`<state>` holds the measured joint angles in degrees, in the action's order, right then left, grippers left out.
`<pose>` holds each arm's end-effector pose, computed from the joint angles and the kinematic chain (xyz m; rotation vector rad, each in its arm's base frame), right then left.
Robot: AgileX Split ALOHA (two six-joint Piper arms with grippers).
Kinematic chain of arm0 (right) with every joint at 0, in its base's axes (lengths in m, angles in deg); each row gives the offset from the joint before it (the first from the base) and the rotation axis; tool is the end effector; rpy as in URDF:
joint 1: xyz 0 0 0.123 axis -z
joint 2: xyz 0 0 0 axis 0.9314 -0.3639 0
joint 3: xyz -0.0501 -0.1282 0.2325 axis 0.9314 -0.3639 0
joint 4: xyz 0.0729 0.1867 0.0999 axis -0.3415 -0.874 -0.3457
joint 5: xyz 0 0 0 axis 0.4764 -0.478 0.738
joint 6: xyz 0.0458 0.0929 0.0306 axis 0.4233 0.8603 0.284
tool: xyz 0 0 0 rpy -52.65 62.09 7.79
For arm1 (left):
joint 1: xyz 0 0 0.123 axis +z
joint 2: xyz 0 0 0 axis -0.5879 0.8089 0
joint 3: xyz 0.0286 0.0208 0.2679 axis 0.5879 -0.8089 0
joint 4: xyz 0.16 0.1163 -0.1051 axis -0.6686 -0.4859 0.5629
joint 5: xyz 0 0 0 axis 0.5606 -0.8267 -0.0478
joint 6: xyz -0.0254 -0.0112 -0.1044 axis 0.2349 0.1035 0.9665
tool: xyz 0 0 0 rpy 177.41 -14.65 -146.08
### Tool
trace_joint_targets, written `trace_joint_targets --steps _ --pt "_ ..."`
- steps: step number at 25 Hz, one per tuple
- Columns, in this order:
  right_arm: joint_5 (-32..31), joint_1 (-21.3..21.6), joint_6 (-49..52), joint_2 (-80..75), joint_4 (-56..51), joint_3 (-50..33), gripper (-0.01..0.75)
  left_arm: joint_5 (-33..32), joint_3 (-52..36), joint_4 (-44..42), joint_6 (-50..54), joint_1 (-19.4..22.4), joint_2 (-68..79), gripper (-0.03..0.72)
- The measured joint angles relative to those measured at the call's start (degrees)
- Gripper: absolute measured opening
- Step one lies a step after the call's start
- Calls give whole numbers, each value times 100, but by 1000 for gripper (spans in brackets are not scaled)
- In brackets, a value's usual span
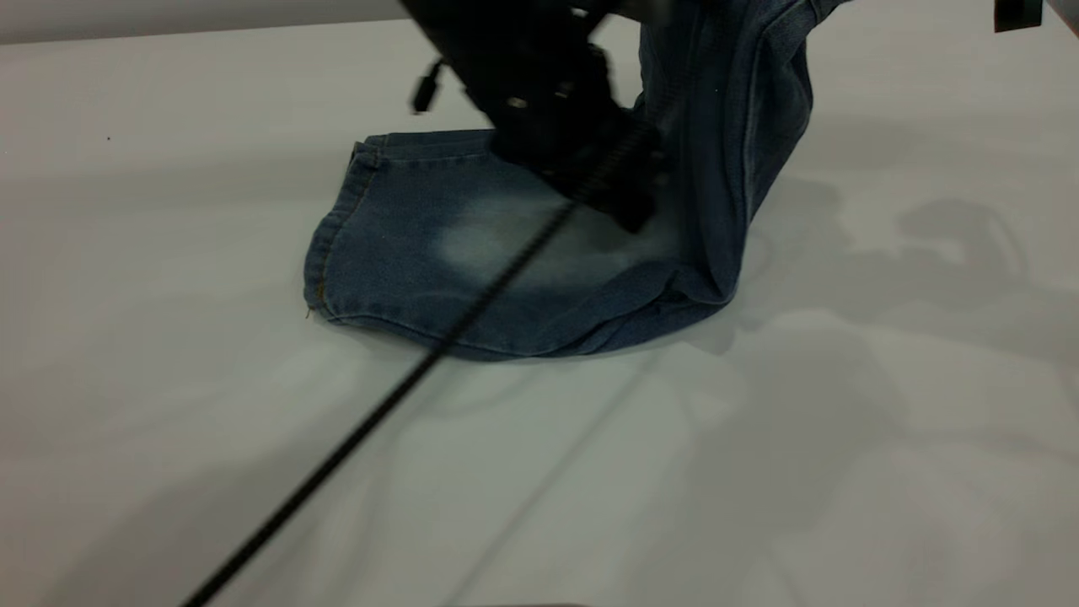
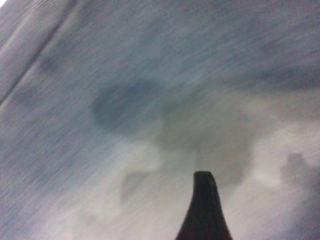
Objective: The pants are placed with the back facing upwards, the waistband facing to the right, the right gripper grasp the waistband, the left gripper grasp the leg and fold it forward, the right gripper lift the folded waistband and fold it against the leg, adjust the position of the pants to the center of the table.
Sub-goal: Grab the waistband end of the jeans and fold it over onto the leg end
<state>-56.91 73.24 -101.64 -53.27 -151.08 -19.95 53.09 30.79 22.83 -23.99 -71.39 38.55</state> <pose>0.3061 0.0707 0.1793 0.1151 2.1655 1.4709 0.3467 -0.2593 0.0881 0.9620 2.4303 -0.3124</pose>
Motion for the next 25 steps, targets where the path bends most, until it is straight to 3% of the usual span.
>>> trace_joint_targets --steps 5,15,19,25 --pt "-141 0 -12 20 25 117 69 -138 0 -1 0 221 255 505" --pt "-198 0 -7 61 171 380 69 133 0 -26 -14 -169 433 505" --pt "-198 0 -12 61 275 380 69 -241 -24 -115 -8 194 43 499" --pt "-186 -31 -12 61 282 380 69 -746 -30 -166 -3 1138 -1150 497"
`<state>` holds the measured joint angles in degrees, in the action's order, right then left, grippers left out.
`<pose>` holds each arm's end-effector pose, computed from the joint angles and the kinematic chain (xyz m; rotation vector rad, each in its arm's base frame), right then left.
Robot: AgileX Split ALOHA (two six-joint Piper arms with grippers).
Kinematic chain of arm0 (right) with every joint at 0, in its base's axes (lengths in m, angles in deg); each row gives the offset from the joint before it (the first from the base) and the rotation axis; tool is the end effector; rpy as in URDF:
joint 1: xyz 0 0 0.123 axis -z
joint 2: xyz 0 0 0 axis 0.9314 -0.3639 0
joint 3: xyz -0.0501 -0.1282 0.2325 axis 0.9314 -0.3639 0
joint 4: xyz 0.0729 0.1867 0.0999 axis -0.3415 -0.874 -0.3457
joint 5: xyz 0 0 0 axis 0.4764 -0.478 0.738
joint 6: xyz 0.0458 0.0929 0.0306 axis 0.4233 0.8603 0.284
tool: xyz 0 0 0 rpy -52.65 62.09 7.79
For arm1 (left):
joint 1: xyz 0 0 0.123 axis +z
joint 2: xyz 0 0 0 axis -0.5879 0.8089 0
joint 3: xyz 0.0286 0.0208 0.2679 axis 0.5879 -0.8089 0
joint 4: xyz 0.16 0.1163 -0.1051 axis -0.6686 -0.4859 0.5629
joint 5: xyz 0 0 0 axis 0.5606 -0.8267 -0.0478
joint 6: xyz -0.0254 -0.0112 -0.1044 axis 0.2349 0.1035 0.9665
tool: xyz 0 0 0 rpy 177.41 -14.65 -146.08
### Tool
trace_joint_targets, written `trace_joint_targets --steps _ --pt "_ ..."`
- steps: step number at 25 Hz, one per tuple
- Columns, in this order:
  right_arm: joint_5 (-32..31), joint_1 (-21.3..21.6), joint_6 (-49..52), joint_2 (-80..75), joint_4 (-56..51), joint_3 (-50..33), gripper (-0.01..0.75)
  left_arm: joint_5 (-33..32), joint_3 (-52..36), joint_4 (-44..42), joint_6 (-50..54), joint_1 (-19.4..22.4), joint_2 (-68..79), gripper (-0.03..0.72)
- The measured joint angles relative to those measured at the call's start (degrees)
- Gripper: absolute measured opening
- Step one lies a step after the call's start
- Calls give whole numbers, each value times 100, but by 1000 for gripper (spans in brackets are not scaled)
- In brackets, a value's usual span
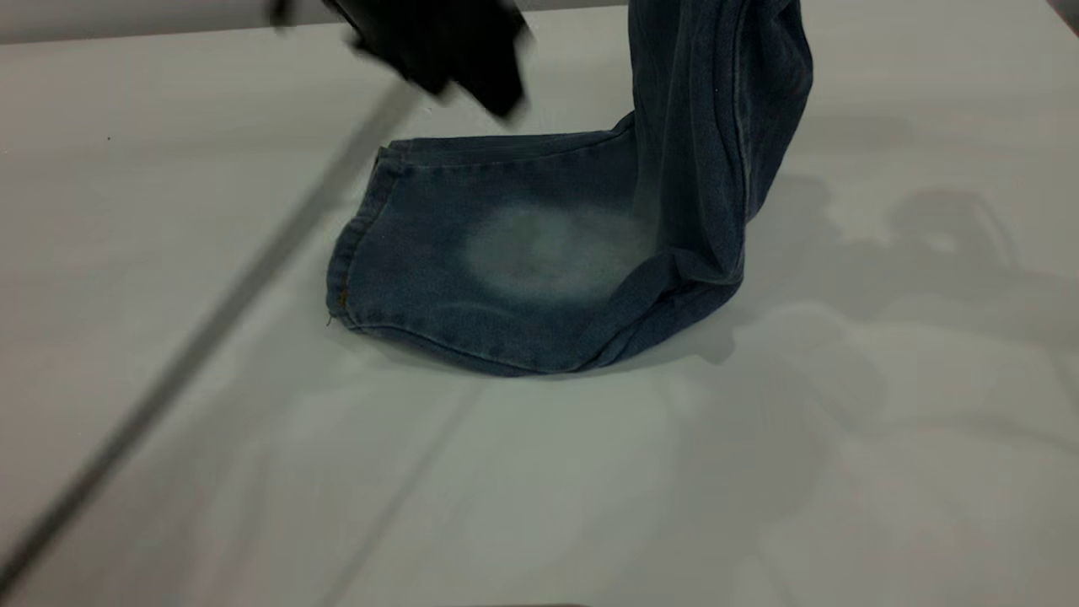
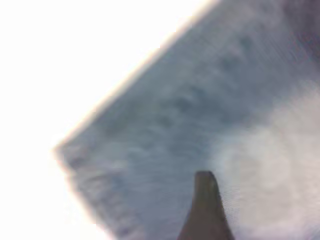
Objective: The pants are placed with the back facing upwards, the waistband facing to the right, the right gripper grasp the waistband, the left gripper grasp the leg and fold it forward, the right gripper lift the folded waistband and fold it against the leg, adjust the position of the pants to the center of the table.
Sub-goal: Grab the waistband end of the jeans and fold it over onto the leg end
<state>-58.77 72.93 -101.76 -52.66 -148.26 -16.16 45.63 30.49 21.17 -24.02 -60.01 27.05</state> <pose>0.3120 0.0741 0.1953 -0.0198 2.1306 1.4701 0.3775 -0.1832 0.1653 0.7606 2.4140 -0.2700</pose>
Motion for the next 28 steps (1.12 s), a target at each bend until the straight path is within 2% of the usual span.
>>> trace_joint_targets --steps 3,6,11,14,20,24,26,28 --pt "298 -260 -11 0 -6 0 69 -178 -14 -12 0 390 -712 496" --pt "985 -842 -75 0 -173 0 69 -312 -14 -27 0 623 -1411 496" --pt "2582 -1900 -686 -35 -556 161 69 -409 -14 -28 0 660 -2358 496" --pt "3313 -2402 -817 -206 -626 411 69 -559 -14 106 0 660 -2681 496" --pt "3502 -3096 -843 -936 -645 1025 71 -938 -24 249 0 660 -2830 496" --pt "3507 -3383 -883 -1509 -645 1546 85 -1191 -36 410 0 660 -2830 496" --pt "3561 -3402 -890 -1766 -645 1755 120 -1349 -36 498 0 660 -2830 496" --pt "3648 -3402 -824 -2000 -650 1927 188 -1515 -36 522 0 660 -2830 496"
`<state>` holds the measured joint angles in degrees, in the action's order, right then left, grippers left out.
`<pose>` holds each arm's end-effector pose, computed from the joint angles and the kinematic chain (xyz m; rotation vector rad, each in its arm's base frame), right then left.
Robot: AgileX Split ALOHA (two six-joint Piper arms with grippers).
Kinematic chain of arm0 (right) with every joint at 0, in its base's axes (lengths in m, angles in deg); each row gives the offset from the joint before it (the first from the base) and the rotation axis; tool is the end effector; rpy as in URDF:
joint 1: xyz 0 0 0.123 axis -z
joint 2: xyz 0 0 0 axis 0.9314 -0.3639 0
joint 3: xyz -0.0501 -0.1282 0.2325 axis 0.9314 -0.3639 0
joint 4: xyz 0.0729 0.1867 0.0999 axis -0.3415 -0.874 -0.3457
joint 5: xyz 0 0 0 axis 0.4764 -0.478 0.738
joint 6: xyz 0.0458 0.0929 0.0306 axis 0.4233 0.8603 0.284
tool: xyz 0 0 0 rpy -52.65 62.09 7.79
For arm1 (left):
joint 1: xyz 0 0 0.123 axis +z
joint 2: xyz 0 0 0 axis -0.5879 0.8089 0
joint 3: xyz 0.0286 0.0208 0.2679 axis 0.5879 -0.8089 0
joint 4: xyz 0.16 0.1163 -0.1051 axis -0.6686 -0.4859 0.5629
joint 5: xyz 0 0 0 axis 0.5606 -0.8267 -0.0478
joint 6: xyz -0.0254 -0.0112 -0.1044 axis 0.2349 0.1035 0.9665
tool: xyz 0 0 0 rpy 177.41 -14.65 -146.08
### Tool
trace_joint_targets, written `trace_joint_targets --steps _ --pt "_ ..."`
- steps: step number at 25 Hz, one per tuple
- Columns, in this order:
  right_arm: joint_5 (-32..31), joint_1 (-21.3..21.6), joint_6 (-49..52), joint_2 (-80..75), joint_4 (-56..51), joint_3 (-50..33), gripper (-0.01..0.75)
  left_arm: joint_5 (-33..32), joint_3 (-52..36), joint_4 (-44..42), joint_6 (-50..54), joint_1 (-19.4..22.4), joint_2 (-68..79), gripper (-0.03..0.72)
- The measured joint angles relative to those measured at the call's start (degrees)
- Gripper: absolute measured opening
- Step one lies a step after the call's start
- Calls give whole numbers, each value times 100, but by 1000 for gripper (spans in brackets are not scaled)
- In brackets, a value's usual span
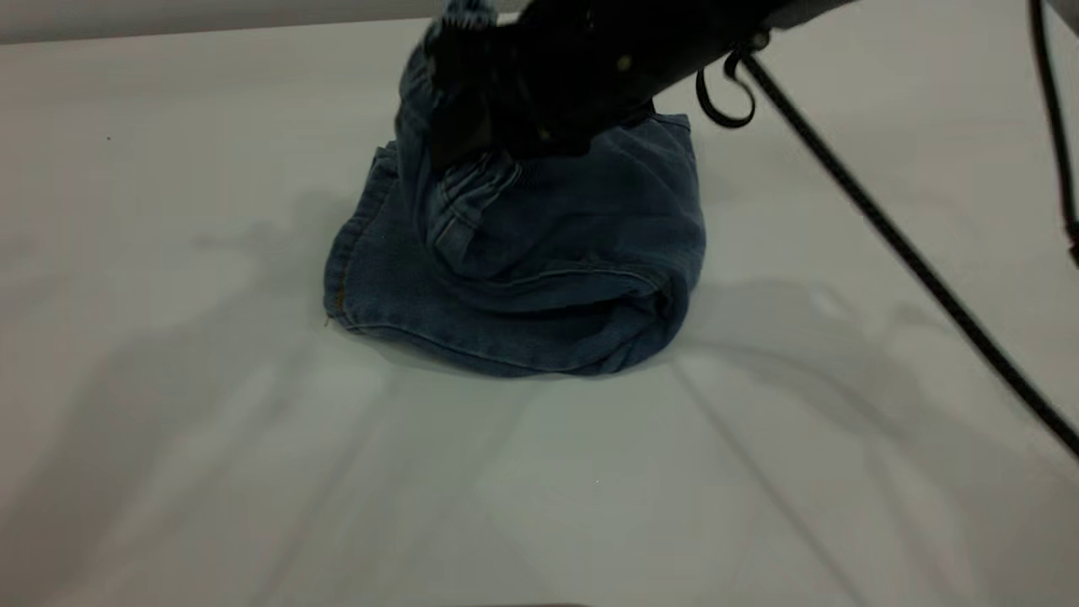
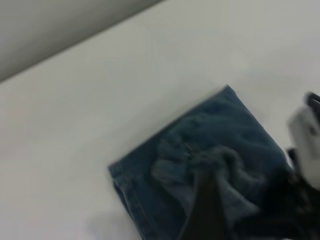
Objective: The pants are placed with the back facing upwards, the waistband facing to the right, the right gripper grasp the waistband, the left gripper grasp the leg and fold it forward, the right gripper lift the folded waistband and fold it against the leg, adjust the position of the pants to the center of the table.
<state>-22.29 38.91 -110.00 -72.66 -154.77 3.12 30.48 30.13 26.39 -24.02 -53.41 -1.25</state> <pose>0.3358 0.2494 0.1061 -0.4201 2.3891 0.9935 0.3094 -0.1254 0.3371 0.6081 2.1952 -0.3860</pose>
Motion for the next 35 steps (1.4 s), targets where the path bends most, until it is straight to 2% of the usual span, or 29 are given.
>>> trace_joint_targets --steps 6,9,13,17,21,23,26,29,32,35 --pt "124 0 114 -173 63 194 528 -426 0 23 0 0 0 496" --pt "-82 -7 545 -173 413 407 621 -523 0 54 0 0 0 496" --pt "-261 -144 1617 -173 1422 881 616 -605 0 75 0 0 0 496" --pt "-341 -437 3343 -173 3517 1444 559 -629 0 80 0 0 0 496" --pt "-588 -748 6143 -181 6228 1954 534 -690 0 86 0 0 0 496" --pt "-827 -786 7750 -245 7301 2206 531 -721 0 86 0 0 0 496" --pt "-1481 -780 9440 -478 8433 2736 531 -726 0 91 0 0 0 496" --pt "-1985 -775 10223 -765 8779 3399 531 -726 0 91 0 0 0 496" --pt "-2182 -775 10841 -1055 8752 3959 531 -739 0 91 0 0 0 496" --pt "-2198 -775 11411 -1321 8422 4098 531 -774 0 91 0 0 0 496"
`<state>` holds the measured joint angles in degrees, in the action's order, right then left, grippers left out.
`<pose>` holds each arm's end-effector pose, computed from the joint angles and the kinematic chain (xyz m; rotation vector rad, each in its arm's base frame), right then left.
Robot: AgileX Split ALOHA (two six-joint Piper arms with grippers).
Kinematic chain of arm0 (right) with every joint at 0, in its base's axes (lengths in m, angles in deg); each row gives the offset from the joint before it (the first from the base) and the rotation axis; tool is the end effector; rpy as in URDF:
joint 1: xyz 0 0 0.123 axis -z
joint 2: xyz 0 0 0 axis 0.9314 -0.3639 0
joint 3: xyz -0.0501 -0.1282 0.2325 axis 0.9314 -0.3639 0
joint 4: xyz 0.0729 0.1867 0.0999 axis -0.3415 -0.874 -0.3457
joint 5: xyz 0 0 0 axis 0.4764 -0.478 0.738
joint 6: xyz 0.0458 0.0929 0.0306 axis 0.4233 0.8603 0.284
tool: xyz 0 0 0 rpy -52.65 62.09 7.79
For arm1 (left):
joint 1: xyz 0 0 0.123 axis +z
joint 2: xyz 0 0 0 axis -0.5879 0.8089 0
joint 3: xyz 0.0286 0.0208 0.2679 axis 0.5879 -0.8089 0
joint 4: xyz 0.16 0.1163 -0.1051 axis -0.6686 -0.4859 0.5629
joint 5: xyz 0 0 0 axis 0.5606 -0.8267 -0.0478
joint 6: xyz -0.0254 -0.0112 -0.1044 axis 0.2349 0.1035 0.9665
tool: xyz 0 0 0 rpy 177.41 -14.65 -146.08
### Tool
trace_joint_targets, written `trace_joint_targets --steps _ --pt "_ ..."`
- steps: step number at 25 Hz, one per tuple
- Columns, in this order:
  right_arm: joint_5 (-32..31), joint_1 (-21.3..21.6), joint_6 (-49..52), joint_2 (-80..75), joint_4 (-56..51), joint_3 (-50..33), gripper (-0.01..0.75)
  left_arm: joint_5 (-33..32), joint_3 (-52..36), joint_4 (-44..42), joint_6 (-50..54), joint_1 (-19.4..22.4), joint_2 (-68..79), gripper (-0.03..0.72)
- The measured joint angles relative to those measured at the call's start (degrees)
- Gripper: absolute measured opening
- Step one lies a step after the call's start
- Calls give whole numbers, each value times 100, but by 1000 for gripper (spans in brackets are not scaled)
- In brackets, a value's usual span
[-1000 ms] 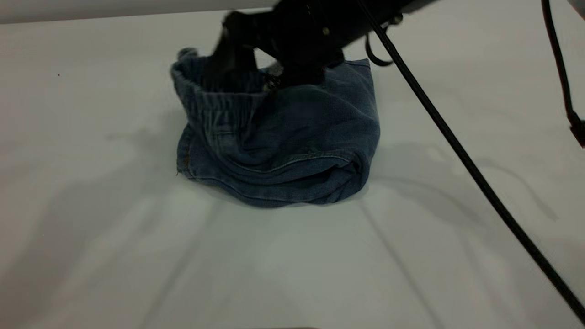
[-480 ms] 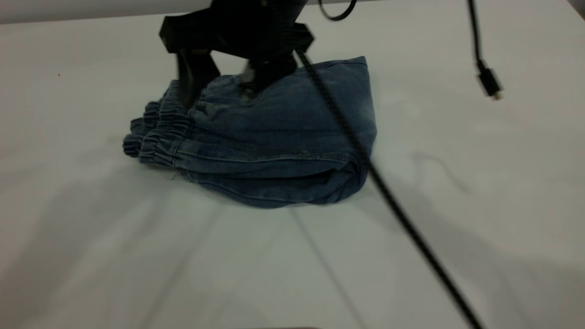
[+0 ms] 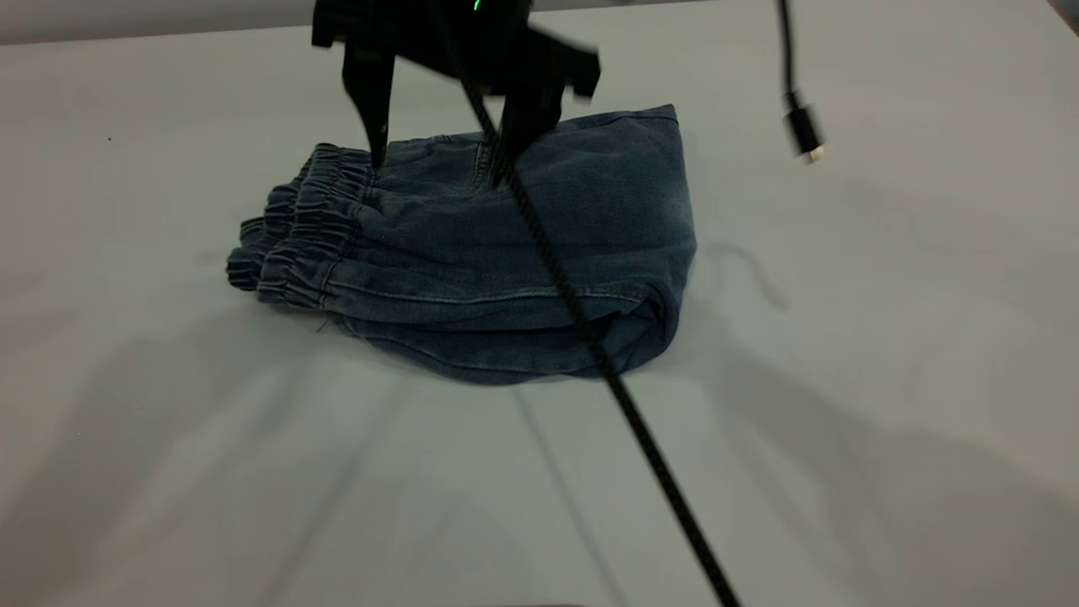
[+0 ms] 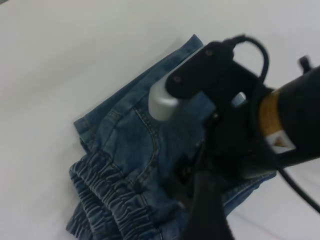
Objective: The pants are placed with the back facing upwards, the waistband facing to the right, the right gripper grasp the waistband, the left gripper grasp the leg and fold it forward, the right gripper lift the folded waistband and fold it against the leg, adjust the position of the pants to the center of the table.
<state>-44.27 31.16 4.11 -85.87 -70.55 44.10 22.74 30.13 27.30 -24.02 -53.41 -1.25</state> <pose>0.3593 0.3093 0.1195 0.0992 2.9765 0.6207 0.2978 -0.1273 0.3284 0.6700 2.3064 -0.4410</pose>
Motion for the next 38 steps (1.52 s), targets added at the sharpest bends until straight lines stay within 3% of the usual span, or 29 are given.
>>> trace_joint_targets --steps 9,19,24,29,38 --pt "229 67 666 -759 -224 13 485 -129 0 17 0 0 0 496" --pt "-948 66 625 -782 594 77 449 -188 0 17 0 0 0 496" --pt "-936 85 540 -782 321 77 449 -193 0 17 0 0 0 496" --pt "-1034 85 181 -650 168 134 449 -233 0 17 0 0 0 496" --pt "-1921 85 -1728 657 486 239 449 -539 0 2 -169 0 -722 496"
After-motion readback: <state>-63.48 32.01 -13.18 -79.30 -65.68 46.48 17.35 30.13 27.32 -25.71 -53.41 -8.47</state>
